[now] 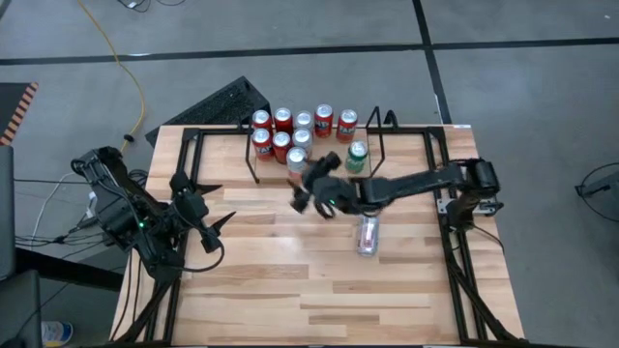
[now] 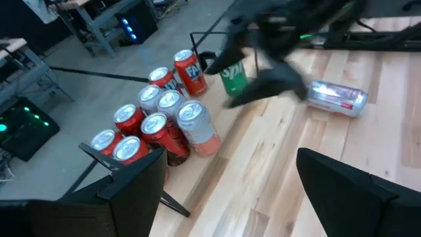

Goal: Place canned beverage on shelf
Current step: Adjust the orange white soda can on the shelf

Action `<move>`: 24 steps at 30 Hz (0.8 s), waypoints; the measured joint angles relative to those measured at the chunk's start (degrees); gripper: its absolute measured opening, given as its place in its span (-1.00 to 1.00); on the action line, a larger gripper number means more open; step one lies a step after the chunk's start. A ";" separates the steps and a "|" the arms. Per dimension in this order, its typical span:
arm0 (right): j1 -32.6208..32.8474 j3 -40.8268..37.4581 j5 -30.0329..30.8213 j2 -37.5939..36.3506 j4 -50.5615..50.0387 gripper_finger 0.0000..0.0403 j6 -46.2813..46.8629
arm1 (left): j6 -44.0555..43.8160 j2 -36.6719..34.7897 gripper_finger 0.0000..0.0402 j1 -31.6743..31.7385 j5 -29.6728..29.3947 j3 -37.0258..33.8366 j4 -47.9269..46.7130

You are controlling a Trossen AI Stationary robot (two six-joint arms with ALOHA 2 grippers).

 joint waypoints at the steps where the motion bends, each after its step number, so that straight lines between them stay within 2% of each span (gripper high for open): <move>1: -1.06 0.36 0.11 0.77 0.78 0.65 2.29 | 0.00 0.04 0.62 0.00 0.28 -0.02 0.04; 4: -3.51 0.55 0.42 3.80 -0.45 0.65 8.94 | 0.04 0.09 0.62 -0.07 0.40 0.00 -0.15; 9: -4.77 1.21 1.41 9.36 -0.89 0.65 14.47 | 1.26 0.13 0.62 -0.07 0.50 -0.01 -0.29; 19: -5.01 2.12 7.07 10.84 -1.54 0.65 16.69 | 1.09 0.13 0.62 -0.22 0.67 -0.02 -1.05; 24: -5.68 2.12 7.91 10.84 -1.62 0.65 16.47 | 1.09 0.13 0.62 -0.22 0.67 0.00 -1.11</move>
